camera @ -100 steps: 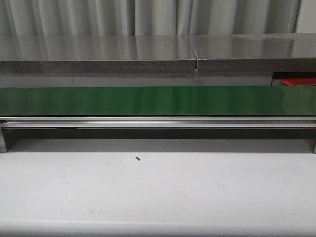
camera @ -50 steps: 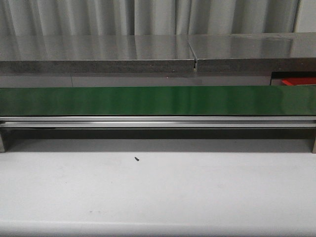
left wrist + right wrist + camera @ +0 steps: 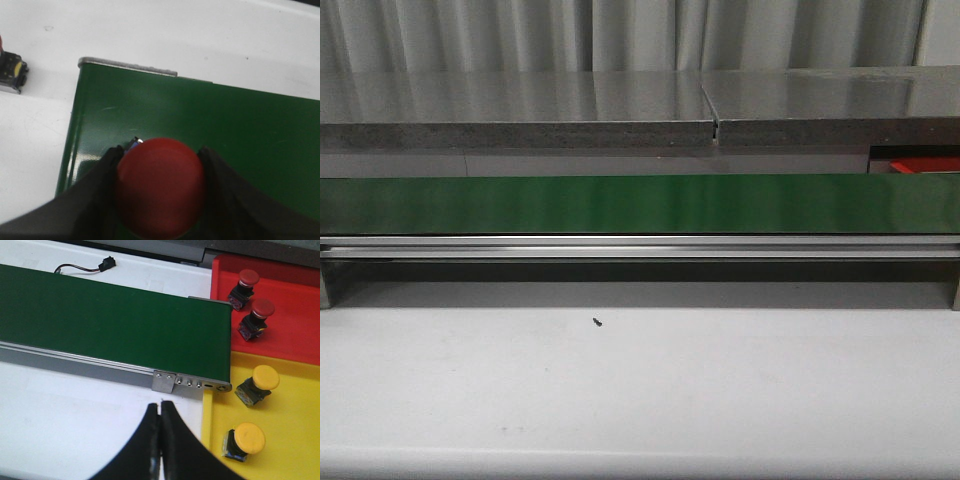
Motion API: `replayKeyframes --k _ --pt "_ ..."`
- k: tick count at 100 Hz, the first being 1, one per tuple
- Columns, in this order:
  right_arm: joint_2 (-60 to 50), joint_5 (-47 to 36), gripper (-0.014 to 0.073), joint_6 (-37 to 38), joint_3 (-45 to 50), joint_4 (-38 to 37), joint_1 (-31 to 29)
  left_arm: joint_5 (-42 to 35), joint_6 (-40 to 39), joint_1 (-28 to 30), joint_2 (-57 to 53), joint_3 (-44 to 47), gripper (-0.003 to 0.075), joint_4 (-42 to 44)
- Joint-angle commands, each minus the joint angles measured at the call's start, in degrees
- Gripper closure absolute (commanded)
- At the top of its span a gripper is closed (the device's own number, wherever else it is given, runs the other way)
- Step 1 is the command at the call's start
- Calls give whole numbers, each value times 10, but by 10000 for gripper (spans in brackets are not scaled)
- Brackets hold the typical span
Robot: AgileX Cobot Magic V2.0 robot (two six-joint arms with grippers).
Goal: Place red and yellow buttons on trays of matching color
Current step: 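Place the red-capped button on the belt start and open the left gripper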
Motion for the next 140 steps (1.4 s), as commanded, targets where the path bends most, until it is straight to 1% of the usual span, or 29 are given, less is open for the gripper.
replayKeyframes --k 1,12,19,26,29,31,36,38,39,43,50,54,74,85,96,101,114,140 --pt "-3 -33 661 -5 -14 4 1 -8 2 -3 -14 -14 738 -16" --pt "-3 -33 661 -5 -14 4 1 -3 2 -3 -11 -14 725 -18" --pt "-3 -33 661 -5 -14 4 1 2 2 -3 -11 -17 664 -19" --pt "-3 -33 661 -5 -14 4 1 11 2 -3 -11 -20 545 -20" --pt "-3 -33 661 -5 -14 4 1 14 2 -3 -11 -20 465 -20" --pt "-3 -33 661 -5 -14 4 1 15 2 -3 -11 -20 430 -21" --pt "-3 -33 661 -5 -14 4 1 19 2 -3 -11 -20 287 -26" --pt "-3 -33 661 -5 -14 4 1 18 2 -3 -11 -20 252 -28" --pt "-3 -33 661 -5 -14 4 1 19 2 -3 -11 -20 218 -29" --pt "-3 -33 661 -5 -14 4 1 21 2 -3 -11 -20 130 -34" --pt "-3 -33 661 -5 -14 4 1 25 2 -3 -12 -20 39 -44" --pt "-3 -33 661 -5 -14 4 1 28 2 -3 -14 -20 25 -47" --pt "-3 -33 661 -5 -14 4 1 20 2 -3 -50 -23 28 -47" --pt "-3 -33 661 -5 -14 4 1 23 2 -3 -71 -50 28 -19" --pt "-3 -33 661 -5 -14 4 1 32 2 -2 -81 -94 29 27" --pt "-3 -33 661 -5 -14 4 1 41 -9 4 -81 -113 29 46" --pt "-3 -33 661 -5 -14 4 1 49 -46 41 -66 -141 29 79" --pt "-3 -32 661 -5 -14 4 1 56 -47 141 -2 -145 29 82"
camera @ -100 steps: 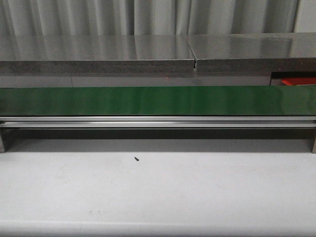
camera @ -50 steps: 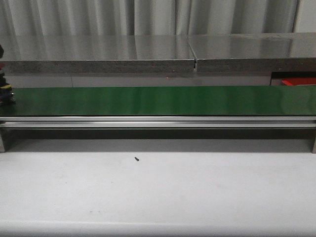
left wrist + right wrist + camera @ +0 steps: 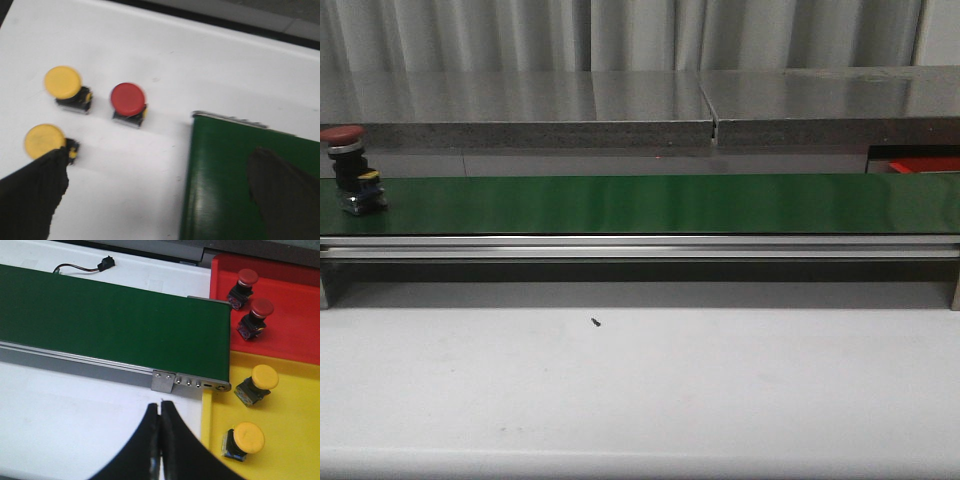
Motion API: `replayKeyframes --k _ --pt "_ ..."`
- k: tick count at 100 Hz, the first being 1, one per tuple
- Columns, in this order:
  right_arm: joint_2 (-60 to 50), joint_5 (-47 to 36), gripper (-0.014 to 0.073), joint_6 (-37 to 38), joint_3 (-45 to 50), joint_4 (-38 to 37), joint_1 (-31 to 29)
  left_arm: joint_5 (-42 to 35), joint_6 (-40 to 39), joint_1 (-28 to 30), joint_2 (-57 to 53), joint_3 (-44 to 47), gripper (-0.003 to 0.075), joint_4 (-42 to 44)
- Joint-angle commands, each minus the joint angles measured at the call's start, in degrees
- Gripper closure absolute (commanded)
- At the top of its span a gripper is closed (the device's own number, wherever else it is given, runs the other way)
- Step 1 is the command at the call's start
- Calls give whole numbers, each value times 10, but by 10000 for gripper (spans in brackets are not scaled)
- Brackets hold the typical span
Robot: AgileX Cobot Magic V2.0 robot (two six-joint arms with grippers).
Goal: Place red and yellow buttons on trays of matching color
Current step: 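Place the red-capped button on the belt start and open the left gripper, then grasp a yellow-capped button with the left gripper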
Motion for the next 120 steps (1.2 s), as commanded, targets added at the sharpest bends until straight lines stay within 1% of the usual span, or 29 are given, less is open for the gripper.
replayKeyframes --k 1,14,28,46,81,96,101,108,115,120 --pt "-3 -32 661 -5 -14 4 1 -18 -7 27 -2 -20 29 -9" --pt "-3 -32 661 -5 -14 4 1 -30 -6 62 35 -20 29 -9" --pt "-3 -32 661 -5 -14 4 1 -54 -3 80 63 -20 29 -4" --pt "-3 -32 661 -5 -14 4 1 -67 -2 80 105 -39 29 7" --pt "-3 -32 661 -5 -14 4 1 -63 -2 78 184 -120 29 6" --pt "-3 -32 661 -5 -14 4 1 -62 -2 78 199 -145 32 4" --pt "-3 -32 661 -5 -14 4 1 -63 -2 78 204 -148 49 4" --pt "-3 -32 661 -5 -14 4 1 -58 -2 78 212 -153 96 3" --pt "-3 -32 661 -5 -14 4 1 -50 -2 78 219 -159 174 -4" --pt "-3 -32 661 -5 -14 4 1 -44 -2 78 225 -163 254 -6"
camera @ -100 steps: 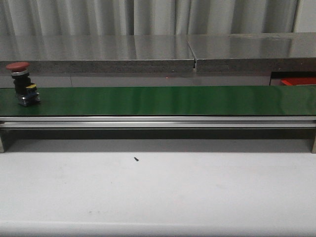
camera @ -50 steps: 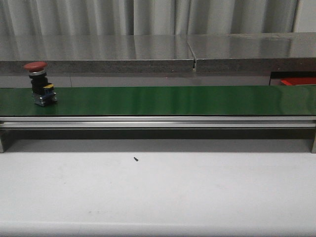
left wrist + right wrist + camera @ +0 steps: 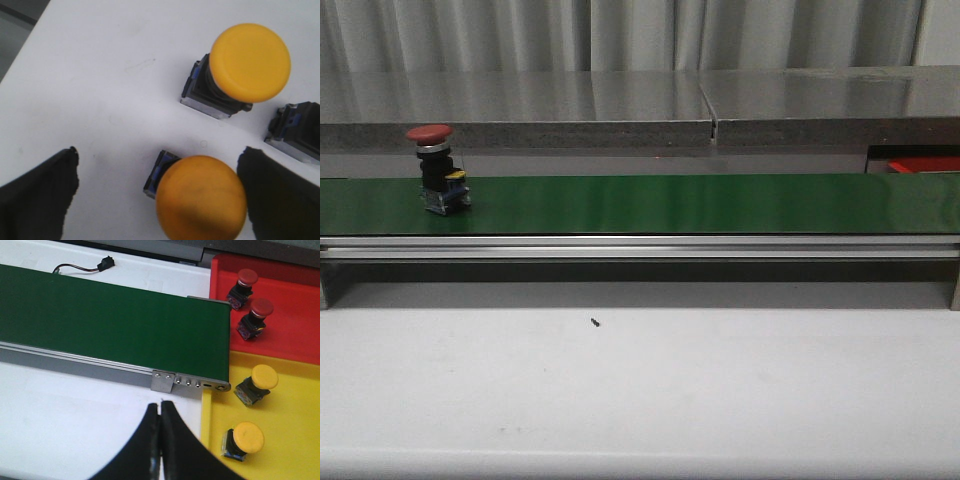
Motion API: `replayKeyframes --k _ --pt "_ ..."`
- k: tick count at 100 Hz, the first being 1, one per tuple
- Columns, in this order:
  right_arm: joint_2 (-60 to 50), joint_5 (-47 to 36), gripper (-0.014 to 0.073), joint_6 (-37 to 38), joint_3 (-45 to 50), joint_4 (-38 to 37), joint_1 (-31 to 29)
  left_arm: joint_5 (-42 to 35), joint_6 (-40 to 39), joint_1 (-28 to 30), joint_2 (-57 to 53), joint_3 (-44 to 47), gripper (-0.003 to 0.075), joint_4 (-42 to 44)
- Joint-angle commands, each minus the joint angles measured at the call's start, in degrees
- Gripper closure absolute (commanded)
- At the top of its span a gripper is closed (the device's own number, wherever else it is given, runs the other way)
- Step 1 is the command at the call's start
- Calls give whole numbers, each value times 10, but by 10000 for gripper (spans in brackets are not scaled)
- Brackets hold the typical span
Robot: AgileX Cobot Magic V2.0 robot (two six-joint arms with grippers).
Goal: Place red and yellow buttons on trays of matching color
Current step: 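Grasp a yellow-capped button with the left gripper, then set the yellow-capped button on the belt start and release it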
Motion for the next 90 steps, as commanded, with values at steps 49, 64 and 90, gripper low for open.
replayKeyframes --k 49,64,90 --pt "-3 -32 661 -5 -14 4 1 44 2 -3 -71 -75 739 -73" --pt "-3 -32 661 -5 -14 4 1 94 3 -11 -112 -75 739 -115" --pt "-3 -32 661 -5 -14 4 1 148 8 -81 -161 -62 739 -120"
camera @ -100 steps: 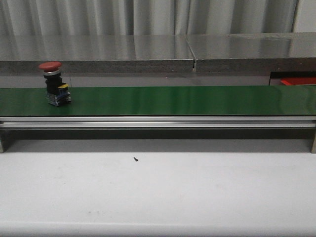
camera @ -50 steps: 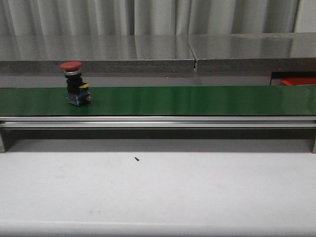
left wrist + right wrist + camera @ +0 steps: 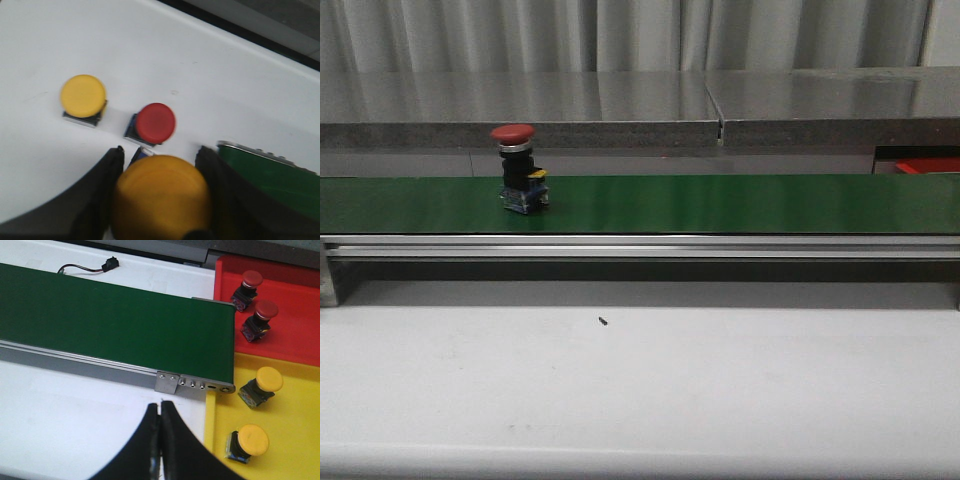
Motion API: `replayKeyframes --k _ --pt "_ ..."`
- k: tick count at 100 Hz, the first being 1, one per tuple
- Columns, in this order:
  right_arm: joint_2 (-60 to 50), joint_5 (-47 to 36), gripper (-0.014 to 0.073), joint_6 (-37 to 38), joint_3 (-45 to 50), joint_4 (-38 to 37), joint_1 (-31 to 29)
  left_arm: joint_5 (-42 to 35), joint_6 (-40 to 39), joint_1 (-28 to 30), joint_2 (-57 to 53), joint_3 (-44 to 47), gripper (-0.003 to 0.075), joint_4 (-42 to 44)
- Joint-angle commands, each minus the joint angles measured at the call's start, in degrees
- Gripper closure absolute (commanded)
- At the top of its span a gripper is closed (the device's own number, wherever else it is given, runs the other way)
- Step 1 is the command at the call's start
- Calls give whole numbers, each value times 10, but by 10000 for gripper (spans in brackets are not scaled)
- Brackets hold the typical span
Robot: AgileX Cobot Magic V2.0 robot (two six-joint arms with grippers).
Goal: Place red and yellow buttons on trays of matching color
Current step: 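Set the yellow-capped button on the belt start and release it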
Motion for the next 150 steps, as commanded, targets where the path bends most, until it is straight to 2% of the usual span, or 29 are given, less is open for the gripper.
replayKeyframes --k 1,42,73,94,101,108,123,130,136,150 --pt "-3 -32 661 -5 -14 4 1 -4 3 -28 -53 -7 739 -27" --pt "-3 -32 661 -5 -14 4 1 -13 5 -137 -90 86 739 15" --pt "-3 -32 661 -5 -14 4 1 -71 5 -169 -90 144 739 61" --pt "-3 -32 661 -5 -14 4 1 -86 6 -171 -90 162 732 67" --pt "-3 -32 661 -5 -14 4 1 -86 9 -171 -90 162 676 66" --pt "-3 -32 661 -5 -14 4 1 -86 9 -171 -90 162 552 62" --pt "-3 -32 661 -5 -14 4 1 -92 13 -171 -91 162 171 46" --pt "-3 -32 661 -5 -14 4 1 -101 16 -175 -95 162 56 36" --pt "-3 -32 661 -5 -14 4 1 -112 35 -176 -102 162 20 13" --pt "-3 -32 661 -5 -14 4 1 -135 81 -185 -132 162 60 -43"
